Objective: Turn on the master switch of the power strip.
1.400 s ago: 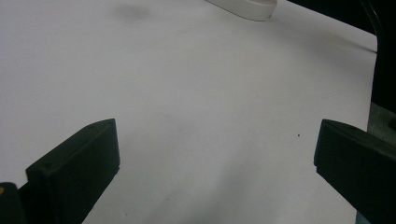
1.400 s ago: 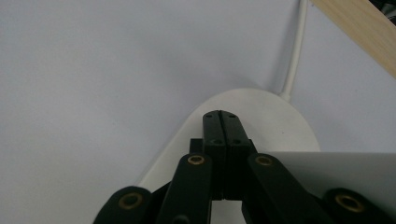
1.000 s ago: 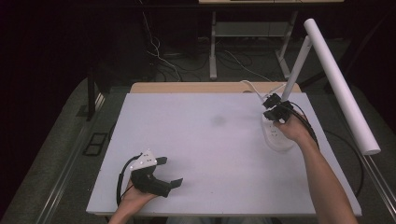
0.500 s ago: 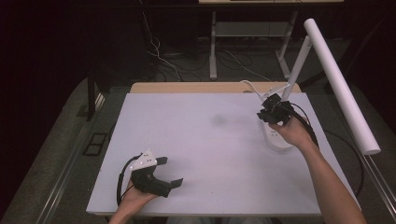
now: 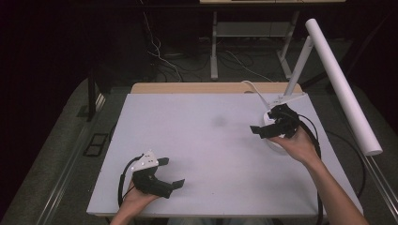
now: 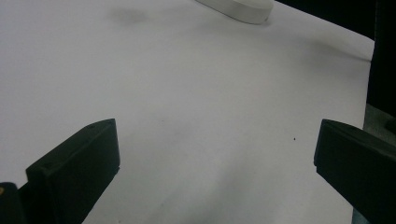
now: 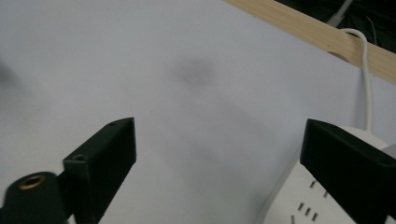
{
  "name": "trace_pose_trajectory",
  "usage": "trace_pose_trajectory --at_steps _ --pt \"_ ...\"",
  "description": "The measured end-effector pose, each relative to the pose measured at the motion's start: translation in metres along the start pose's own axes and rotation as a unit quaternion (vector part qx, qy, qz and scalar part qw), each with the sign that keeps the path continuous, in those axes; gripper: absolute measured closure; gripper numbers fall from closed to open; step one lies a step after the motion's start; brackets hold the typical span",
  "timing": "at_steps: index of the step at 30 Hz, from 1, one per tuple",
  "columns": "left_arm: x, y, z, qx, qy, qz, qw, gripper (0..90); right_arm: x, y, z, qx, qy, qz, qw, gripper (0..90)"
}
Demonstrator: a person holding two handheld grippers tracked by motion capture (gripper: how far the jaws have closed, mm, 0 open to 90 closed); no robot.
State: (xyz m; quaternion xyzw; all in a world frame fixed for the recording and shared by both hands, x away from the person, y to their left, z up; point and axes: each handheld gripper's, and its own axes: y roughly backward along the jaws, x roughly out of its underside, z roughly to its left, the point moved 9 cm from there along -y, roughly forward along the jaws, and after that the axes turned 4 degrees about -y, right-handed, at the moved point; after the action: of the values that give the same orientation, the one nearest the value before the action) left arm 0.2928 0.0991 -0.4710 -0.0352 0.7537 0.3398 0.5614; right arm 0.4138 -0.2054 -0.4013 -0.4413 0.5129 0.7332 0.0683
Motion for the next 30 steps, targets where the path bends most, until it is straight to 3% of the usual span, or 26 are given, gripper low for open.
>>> trace_pose_trajectory --at_steps 1,2,9,30 --pt "0.000 0.000 0.000 0.000 0.000 0.000 1.0000 0.0 0.001 0.002 0.002 -0.003 -0.002 -0.004 1.0000 1.2" --pt "0.000 0.000 0.000 0.000 0.000 0.001 1.0000 0.0 0.004 0.003 0.004 -0.010 -0.004 -0.005 0.9999 0.1" --pt "0.000 -0.001 -0.001 0.001 0.000 0.001 1.0000 0.0 0.021 0.015 0.015 -0.024 -0.013 -0.029 0.9992 0.1" --pt "0.001 -0.001 -0.001 0.001 0.001 0.003 1.0000 0.0 0.075 0.033 0.031 -0.058 -0.056 -0.055 0.9952 0.1"
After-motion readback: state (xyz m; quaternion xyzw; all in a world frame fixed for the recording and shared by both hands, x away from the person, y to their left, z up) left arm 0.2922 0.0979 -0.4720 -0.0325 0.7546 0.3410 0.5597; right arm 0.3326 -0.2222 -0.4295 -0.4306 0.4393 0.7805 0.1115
